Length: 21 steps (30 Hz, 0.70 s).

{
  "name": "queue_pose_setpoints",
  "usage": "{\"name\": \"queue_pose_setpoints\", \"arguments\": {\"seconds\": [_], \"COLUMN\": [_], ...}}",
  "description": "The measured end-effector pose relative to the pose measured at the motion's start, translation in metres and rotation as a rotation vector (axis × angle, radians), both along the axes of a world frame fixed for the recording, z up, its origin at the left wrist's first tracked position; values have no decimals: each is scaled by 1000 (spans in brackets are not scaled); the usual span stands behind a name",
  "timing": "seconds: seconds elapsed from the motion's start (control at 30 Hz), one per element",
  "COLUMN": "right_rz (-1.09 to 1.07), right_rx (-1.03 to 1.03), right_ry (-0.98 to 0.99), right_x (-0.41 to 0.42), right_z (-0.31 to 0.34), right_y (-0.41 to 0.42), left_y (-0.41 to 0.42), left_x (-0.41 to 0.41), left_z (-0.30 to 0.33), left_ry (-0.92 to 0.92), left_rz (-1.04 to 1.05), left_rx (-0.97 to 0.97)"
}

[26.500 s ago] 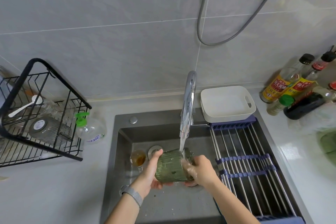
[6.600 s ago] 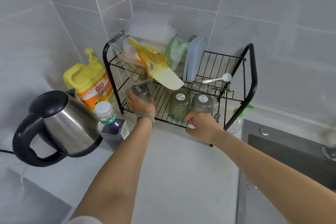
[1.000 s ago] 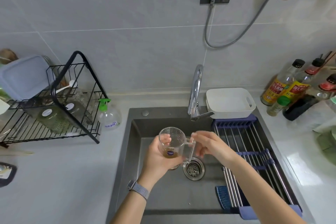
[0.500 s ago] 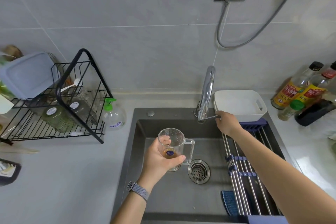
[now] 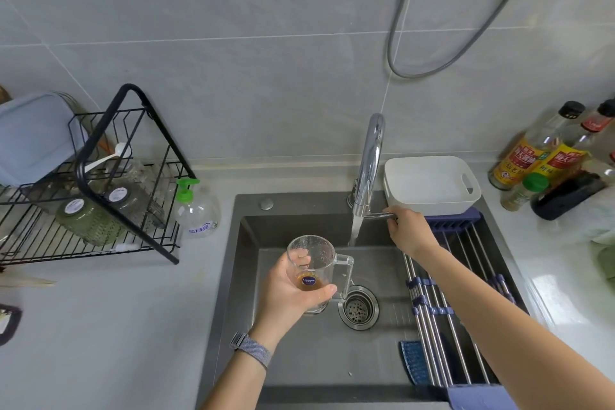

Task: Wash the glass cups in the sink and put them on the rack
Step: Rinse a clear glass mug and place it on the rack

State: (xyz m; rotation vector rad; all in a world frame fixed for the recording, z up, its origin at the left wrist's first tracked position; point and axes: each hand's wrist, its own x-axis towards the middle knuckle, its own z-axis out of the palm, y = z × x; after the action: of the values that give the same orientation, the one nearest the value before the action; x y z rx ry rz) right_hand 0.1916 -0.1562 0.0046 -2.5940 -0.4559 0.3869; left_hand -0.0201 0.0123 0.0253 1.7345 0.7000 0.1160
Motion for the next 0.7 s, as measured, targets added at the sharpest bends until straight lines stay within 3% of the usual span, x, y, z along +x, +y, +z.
{"name": "queue_pose_setpoints", "arguments": {"seconds": [0.17, 0.3, 0.4, 0.53, 0.7], "right_rz": [-19, -258, -332, -206, -178], "right_rx": [-47, 307, 561, 711, 784], "right_ry": [0, -95, 184, 563, 721], "right_x": [-11, -62, -119, -170, -173], "right_z": [-1, 8, 6, -2, 2], "right_y": [0, -2, -7, -3, 17], "left_y": [2, 6, 12, 13, 10], "left_x": [1, -1, -6, -11, -14], "left_z": [-1, -5, -14, -20, -23], "left_ry": [-2, 0, 23, 89, 250], "left_rz": [-20, -20, -32, -77, -168], "left_rx": [-9, -28, -38, -44, -123]}}
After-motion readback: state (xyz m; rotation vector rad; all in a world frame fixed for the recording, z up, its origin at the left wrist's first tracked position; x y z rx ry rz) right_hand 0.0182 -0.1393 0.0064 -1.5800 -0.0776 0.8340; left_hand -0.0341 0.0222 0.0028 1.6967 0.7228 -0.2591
